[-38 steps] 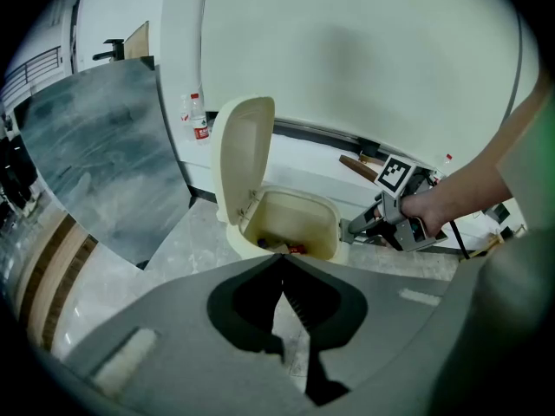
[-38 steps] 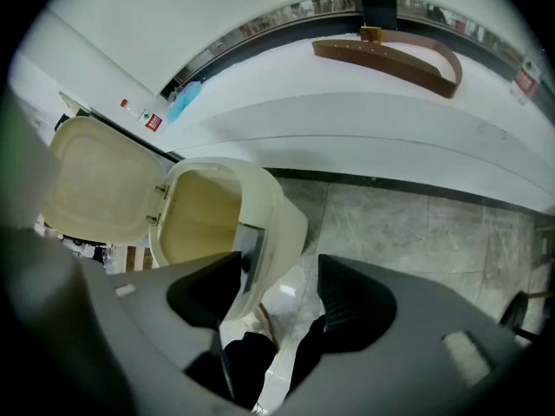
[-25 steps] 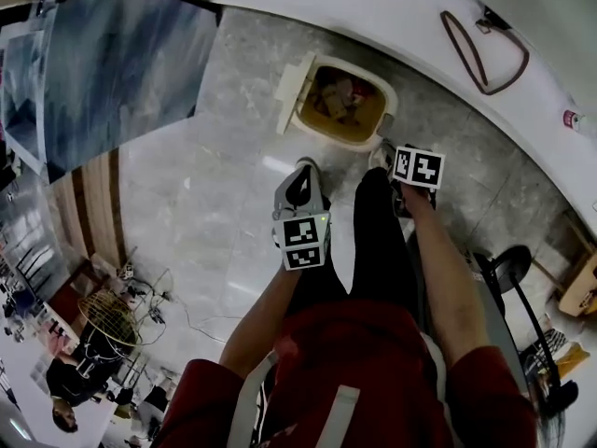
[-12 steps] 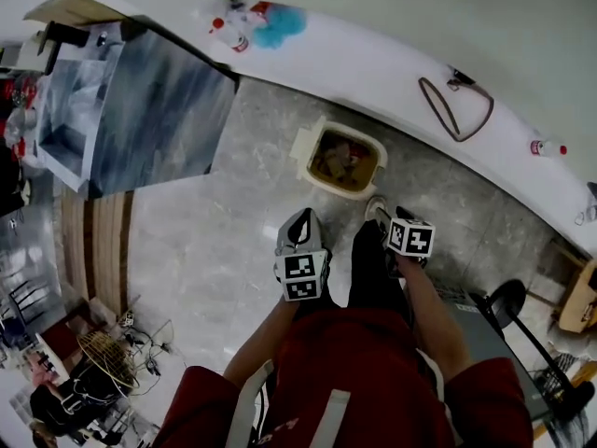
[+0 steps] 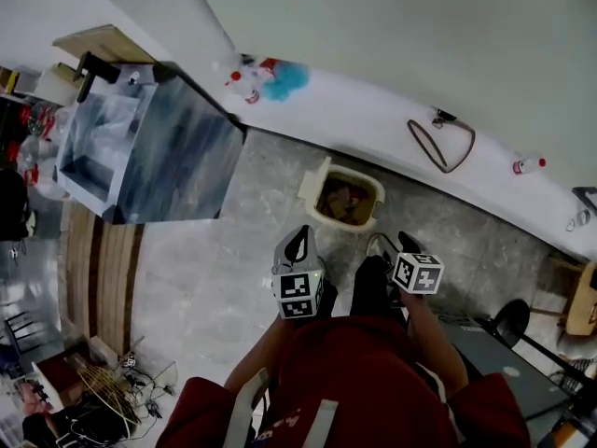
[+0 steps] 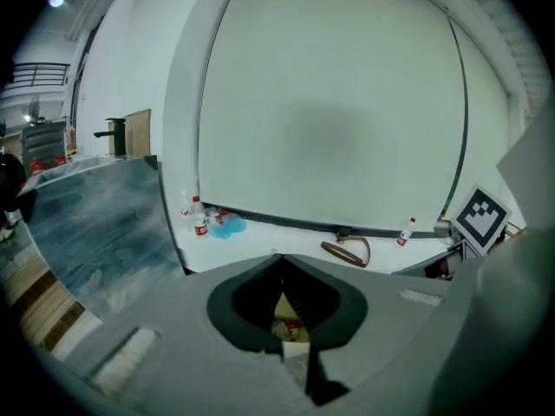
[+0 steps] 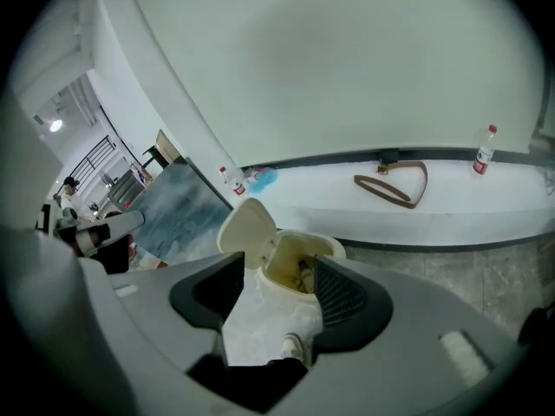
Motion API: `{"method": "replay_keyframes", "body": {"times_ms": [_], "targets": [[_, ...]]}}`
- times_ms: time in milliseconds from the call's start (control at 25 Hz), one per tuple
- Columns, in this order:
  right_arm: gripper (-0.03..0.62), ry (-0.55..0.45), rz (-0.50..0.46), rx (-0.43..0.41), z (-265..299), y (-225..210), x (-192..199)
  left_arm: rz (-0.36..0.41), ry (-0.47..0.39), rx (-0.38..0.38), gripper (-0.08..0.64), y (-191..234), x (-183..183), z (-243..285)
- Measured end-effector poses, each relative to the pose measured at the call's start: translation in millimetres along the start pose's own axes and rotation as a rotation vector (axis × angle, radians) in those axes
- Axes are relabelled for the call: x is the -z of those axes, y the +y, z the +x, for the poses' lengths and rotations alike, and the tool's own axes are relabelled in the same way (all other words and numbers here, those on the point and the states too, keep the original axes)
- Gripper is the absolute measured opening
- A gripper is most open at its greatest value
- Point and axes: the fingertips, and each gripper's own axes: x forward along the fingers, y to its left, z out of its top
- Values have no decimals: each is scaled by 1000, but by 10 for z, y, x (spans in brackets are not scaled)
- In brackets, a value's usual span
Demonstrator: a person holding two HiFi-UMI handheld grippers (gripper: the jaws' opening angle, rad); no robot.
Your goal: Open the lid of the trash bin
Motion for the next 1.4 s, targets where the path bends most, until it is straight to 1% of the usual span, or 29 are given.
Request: {"method": "replay_keyframes", "body": {"times_ms": [120,160,320,400,520,680,760,920,1040,1120,1280,1400], "targets": [[252,-83,55,-21,-184,161,-195,26,-44,8,5,54,-162,-96],[252,-116,56,-24,-251,221,-273,38,-60,10,5,70,-218,-135],[252,-268,4,-14,-551,431,-639,97,-149,36,5,74,-518,-298],[252,-350,-50,0,-722,541,-844,130,-205,46,5,69,-714,-396],[250,-463,-138,31,-1009,705,-1132,156,-285,59,4,61,-1004,-571],[250,-599,-223,76,-1440,883,-1409,223,-401,88,5,11,-1446,-855],[249,-657,-288,101,-1638,1005,-1532,256,-459,91,5,9,-1684,-1000],[233,-794,-452,139,-2072,1395,-1759,271,-580,117,4,-7,-2079,-1278],[221,-903,-525,137,-2368,1685,-1931,288,-651,131,4,-41,-2321,-1447],[213,-947,-560,138,-2505,1827,-2017,299,-689,136,3,-62,-2449,-1542],[206,-999,-610,147,-2680,2004,-2105,306,-725,132,3,-65,-2616,-1677],[159,-1032,-642,167,-2794,2074,-2133,309,-749,124,4,-68,-2699,-1754]]}}
